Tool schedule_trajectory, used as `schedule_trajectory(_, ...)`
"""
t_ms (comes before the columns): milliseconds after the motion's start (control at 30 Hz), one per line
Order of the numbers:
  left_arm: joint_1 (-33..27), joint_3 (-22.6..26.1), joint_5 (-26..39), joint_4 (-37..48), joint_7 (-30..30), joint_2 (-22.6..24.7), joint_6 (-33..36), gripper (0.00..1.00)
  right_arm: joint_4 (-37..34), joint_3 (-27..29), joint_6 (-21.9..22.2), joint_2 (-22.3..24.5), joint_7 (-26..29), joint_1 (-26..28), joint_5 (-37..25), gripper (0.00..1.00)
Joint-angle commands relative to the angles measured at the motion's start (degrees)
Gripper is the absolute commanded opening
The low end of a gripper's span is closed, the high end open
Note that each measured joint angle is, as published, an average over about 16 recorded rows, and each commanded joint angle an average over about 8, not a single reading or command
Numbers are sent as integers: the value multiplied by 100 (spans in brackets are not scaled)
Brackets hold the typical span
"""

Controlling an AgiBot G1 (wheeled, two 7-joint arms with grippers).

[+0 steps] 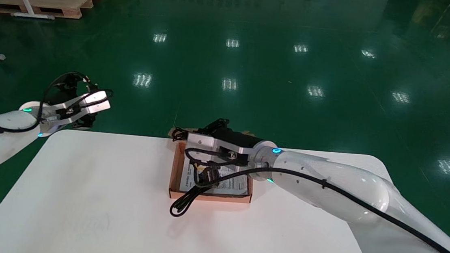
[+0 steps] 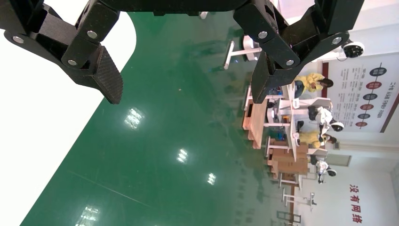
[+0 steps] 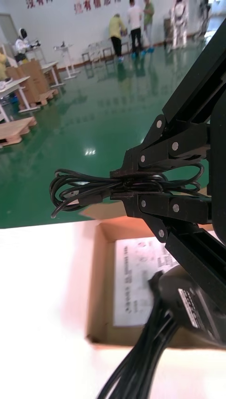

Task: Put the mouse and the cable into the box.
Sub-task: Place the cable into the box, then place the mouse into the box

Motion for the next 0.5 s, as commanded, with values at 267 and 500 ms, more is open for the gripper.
schedule_trajectory(267, 8, 77, 91, -54, -173, -23, -6, 100, -339, -624, 955, -34, 533, 410, 93, 0)
schedule_trajectory(500, 17, 137, 164, -103, -312, -45, -11, 100, -108, -1148, 1142, -27, 715, 707, 539, 0)
